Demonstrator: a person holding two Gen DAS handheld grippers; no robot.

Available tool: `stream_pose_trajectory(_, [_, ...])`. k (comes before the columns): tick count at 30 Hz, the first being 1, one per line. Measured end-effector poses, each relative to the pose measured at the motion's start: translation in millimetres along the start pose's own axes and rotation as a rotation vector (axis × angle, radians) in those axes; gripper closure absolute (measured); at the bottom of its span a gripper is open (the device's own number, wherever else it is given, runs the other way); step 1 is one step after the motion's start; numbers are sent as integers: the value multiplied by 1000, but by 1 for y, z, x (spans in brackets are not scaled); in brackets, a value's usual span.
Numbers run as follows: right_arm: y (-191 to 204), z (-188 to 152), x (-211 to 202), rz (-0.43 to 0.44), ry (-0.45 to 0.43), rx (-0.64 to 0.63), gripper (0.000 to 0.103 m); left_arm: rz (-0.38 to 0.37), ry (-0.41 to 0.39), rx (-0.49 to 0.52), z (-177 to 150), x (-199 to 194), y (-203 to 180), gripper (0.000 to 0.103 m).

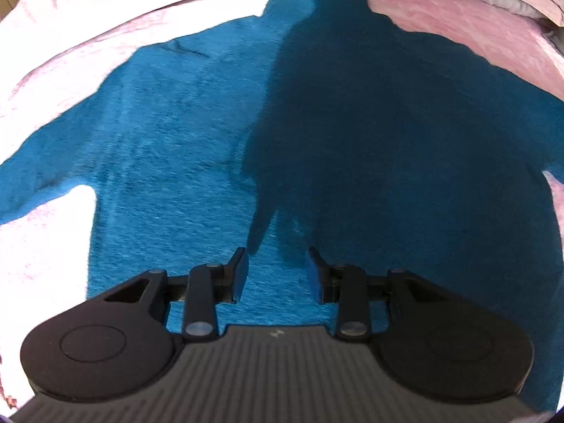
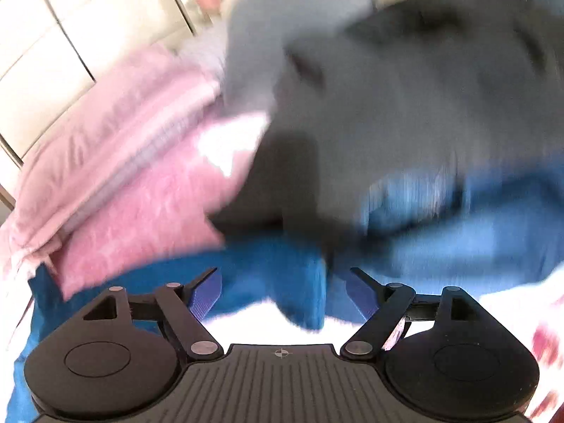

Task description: Fold clothes

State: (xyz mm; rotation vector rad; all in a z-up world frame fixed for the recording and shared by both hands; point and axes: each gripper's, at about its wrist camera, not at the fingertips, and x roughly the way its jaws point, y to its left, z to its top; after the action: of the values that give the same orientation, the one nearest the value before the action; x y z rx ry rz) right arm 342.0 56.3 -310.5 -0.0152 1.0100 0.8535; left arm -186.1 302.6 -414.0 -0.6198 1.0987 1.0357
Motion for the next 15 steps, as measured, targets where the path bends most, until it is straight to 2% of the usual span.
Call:
stream_pose_trajectory(4, [-29,-29,25,4,-40,186,23,-3,12,12,-5,3,-2,72])
stream_pose_trajectory(5, [-26,-27,29,-25,-34,188,36,-2,14,15,-6,3,-2,72])
stream_pose_trajectory(6, [-24,-24,33,-57,-27,185,68,-1,14,16,-5,3,-1,72])
stream_pose_trajectory(7, [-21,-22,37,-89,-19,183,84,0,14,17,-5,3,0,72])
stream_pose_trajectory(8, [-19,-19,40,-121,-12,180,87,1,14,18,-4,3,1,72])
stream_pose_trajectory(11, [-2,-2,18,-125,2,96,91,9,4,19,-2,2,4,72])
stream_pose_trajectory(13, [7,10,1,-125,2,32,100,14,1,14,-1,2,7,72])
stream_pose_trajectory(15, [27,26,-22,-109,-24,-86,100,21,1,10,0,2,10,72])
